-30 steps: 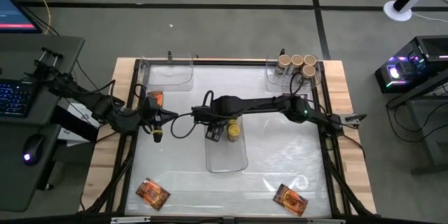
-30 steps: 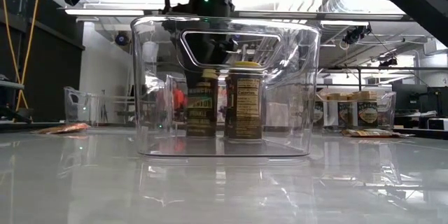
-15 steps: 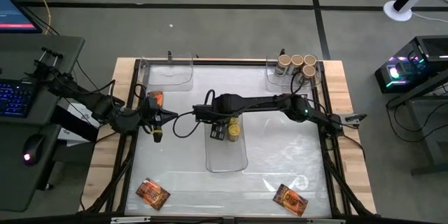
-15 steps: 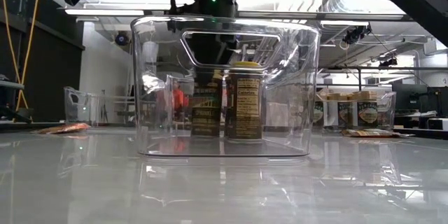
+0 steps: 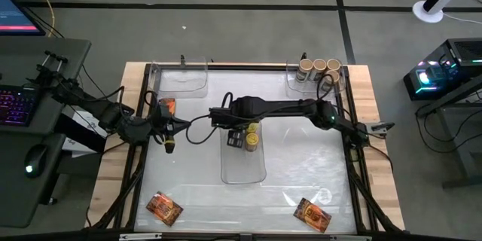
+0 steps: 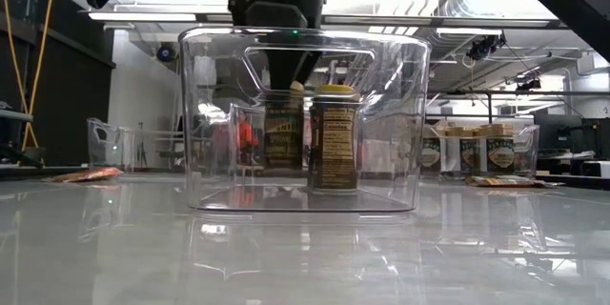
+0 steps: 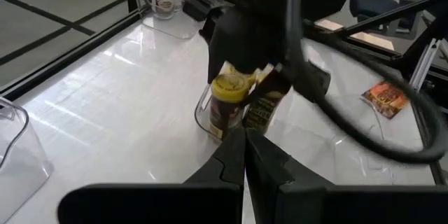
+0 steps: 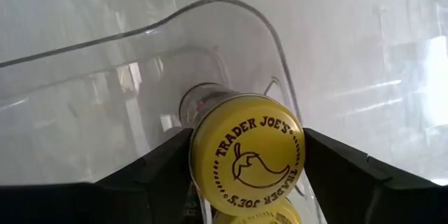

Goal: Sort spices by type
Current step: Put the yellow seasoning bottle into the bottom transparent bin to the left of the other yellow seasoning bottles

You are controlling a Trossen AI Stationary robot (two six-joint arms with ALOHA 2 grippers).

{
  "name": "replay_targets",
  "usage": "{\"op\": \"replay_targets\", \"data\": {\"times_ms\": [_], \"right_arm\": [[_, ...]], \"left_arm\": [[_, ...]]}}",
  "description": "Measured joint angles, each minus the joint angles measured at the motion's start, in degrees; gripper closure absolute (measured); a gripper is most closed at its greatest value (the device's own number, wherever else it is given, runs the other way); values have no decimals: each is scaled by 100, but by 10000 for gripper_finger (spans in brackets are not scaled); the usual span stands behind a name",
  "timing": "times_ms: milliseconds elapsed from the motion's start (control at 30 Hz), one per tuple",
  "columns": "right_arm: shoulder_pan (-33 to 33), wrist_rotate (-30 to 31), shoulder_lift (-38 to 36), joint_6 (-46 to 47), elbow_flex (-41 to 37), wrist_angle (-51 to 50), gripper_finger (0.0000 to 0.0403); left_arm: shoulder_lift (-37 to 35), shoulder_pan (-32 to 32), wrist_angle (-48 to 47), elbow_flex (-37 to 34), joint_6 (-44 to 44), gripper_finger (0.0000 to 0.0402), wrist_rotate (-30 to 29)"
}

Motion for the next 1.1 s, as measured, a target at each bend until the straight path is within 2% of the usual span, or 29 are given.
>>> {"op": "replay_targets", "data": {"times_ms": [100, 300, 800, 1100], "right_arm": [[-27, -17, -46, 77, 2, -15, 151], [-37, -513, -47, 144, -100, -8, 151], [-140, -244, -47, 169, -330, 157, 149], [-60, -310, -47, 166, -330, 52, 110]], "left_arm": [[0, 0, 3, 0, 2, 401, 0], [-2, 0, -33, 0, -11, 401, 0], [0, -2, -120, 0, -59, 401, 0], [0, -2, -124, 0, -106, 401, 0]]}}
